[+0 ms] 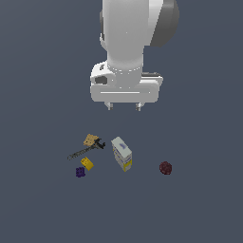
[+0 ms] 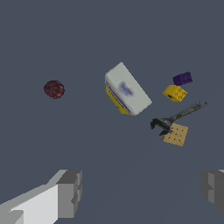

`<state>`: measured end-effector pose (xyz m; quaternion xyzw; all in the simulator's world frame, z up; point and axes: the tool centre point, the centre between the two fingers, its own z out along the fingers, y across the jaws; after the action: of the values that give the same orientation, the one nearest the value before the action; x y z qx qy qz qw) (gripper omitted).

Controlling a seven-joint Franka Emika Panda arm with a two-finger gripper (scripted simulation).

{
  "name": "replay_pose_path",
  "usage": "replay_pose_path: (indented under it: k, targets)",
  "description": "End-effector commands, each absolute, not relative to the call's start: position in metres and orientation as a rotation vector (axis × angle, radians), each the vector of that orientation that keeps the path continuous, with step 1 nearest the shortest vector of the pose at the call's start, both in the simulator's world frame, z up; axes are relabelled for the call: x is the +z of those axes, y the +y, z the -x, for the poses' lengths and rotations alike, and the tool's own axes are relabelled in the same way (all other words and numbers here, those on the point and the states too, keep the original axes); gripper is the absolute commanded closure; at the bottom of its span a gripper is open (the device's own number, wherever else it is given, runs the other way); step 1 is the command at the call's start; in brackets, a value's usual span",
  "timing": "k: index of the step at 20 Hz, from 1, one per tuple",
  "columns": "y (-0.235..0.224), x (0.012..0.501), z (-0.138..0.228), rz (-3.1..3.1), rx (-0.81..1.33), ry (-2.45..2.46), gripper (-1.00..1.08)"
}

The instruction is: Pick up a designated object from a clutter of objects.

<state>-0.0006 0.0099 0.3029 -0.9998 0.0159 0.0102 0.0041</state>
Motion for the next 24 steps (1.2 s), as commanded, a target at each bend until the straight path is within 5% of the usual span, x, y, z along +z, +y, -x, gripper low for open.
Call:
replay_pose_path:
  k: [1,24]
  targets:
    - [0.010,0.303,0.001,3.133,0.032,0.050,-0.92]
    - [0.004,0.300,-0.031,3.105,-0.034,-0.012,-0.92]
